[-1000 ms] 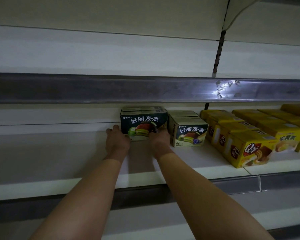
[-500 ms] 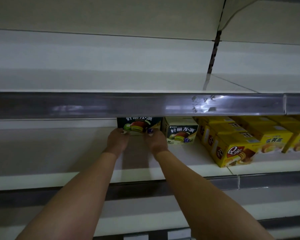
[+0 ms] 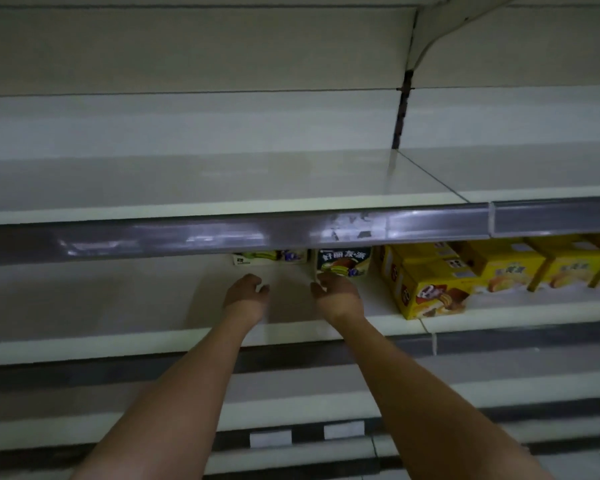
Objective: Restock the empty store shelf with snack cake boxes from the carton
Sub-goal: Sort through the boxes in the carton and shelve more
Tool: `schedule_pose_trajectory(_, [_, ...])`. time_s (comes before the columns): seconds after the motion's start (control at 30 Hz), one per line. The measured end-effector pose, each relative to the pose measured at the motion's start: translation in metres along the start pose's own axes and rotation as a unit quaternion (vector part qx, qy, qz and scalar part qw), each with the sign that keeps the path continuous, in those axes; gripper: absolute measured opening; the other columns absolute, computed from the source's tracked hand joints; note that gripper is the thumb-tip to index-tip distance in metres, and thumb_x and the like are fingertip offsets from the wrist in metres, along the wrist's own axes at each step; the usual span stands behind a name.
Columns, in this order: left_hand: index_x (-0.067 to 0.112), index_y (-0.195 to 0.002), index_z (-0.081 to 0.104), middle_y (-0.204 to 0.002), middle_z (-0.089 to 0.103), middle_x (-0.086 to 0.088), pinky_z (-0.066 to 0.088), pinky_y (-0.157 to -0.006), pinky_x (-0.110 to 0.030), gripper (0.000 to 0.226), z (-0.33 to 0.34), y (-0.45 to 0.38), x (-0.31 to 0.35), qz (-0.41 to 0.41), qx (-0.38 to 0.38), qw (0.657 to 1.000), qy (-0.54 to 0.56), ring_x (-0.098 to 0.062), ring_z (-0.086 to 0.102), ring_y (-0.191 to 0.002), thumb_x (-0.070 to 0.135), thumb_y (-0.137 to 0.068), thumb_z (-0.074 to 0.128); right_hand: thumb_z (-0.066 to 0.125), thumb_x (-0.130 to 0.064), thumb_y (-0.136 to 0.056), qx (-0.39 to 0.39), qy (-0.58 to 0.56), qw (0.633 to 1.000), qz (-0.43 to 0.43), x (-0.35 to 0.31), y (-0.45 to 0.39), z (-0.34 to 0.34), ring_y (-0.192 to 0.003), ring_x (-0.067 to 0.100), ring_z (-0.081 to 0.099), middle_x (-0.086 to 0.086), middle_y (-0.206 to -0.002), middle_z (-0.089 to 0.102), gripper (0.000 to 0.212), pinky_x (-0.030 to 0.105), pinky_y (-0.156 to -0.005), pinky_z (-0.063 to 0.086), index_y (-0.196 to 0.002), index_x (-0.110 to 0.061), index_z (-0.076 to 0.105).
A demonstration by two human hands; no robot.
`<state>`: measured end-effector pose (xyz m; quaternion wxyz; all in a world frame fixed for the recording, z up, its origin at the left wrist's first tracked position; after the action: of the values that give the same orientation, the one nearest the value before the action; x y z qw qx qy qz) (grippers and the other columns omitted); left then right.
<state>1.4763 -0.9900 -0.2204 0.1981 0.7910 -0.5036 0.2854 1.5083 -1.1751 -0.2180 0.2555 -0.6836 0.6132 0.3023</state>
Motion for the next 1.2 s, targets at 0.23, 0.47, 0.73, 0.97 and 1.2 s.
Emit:
schedule_pose_trajectory(0.23, [0.007, -0.118, 0.061, -0.120, 0.063, -0.014, 0.043, -0.090, -0.028, 0.027, 0.019, 0.050, 0.036, 0.074, -0.041, 0.995, 0.046, -0.031, 0.057, -0.109, 0.018, -0.094, 0.054, 0.049, -0.030, -0.097, 0.099, 0.013, 0.994, 0.045, 0.035, 0.074, -0.063, -0.121, 0.028, 0.054, 0.010, -0.132, 0.059, 0.041, 0.030, -0.095, 0.042, -0.134, -0.012, 0.054])
schedule_pose_trajectory(0.47, [0.010, -0.112, 0.060, -0.112, 0.064, -0.010, 0.045, -0.084, -0.033, 0.021, 0.065, 0.142, 0.055, 0.172, -0.128, 0.976, 0.025, -0.029, 0.057, -0.103, 0.022, -0.097, 0.051, 0.045, -0.033, -0.099, 0.157, 0.059, 0.976, 0.136, 0.104, 0.197, -0.091, -0.118, 0.026, 0.056, 0.008, -0.131, 0.059, 0.040, 0.035, -0.096, 0.045, -0.135, -0.014, 0.051])
schedule_pose_trajectory(0.73, [0.009, -0.110, 0.062, -0.112, 0.065, -0.012, 0.043, -0.079, -0.028, 0.022, 0.161, 0.262, 0.065, 0.224, -0.270, 0.936, -0.020, -0.029, 0.058, -0.101, 0.023, -0.097, 0.051, 0.044, -0.035, -0.099, 0.188, 0.037, 0.936, 0.294, 0.206, 0.343, -0.120, -0.115, 0.027, 0.058, 0.008, -0.126, 0.061, 0.039, 0.034, -0.091, 0.048, -0.132, -0.015, 0.054])
schedule_pose_trajectory(0.97, [0.012, -0.107, 0.061, -0.108, 0.066, -0.011, 0.044, -0.074, -0.030, 0.020, 0.249, 0.400, 0.134, 0.329, -0.352, 0.875, -0.055, -0.025, 0.058, -0.091, 0.025, -0.097, 0.050, 0.046, -0.033, -0.096, 0.249, -0.001, 0.875, 0.416, 0.294, 0.497, -0.169, -0.120, 0.025, 0.056, 0.006, -0.129, 0.061, 0.040, 0.032, -0.095, 0.044, -0.131, -0.015, 0.056])
schedule_pose_trajectory(1.2, [0.012, -0.121, 0.060, -0.119, 0.063, -0.006, 0.048, -0.088, -0.032, 0.029, 0.317, 0.579, 0.200, 0.401, -0.423, 0.810, -0.064, -0.022, 0.058, -0.107, 0.027, -0.097, 0.051, 0.048, -0.035, -0.097, 0.322, -0.020, 0.801, 0.504, 0.372, 0.672, -0.247, -0.094, 0.015, 0.059, 0.000, -0.110, 0.065, 0.028, 0.032, -0.079, 0.048, -0.118, -0.020, 0.061])
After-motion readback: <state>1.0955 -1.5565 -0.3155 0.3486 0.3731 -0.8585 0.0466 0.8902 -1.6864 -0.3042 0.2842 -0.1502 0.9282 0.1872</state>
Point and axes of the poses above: each hand's wrist, its own y-axis away from the middle knuckle, its own z-axis out of the palm, x = y × z, the point moved 7 cm from there along -y, towards the middle knuckle
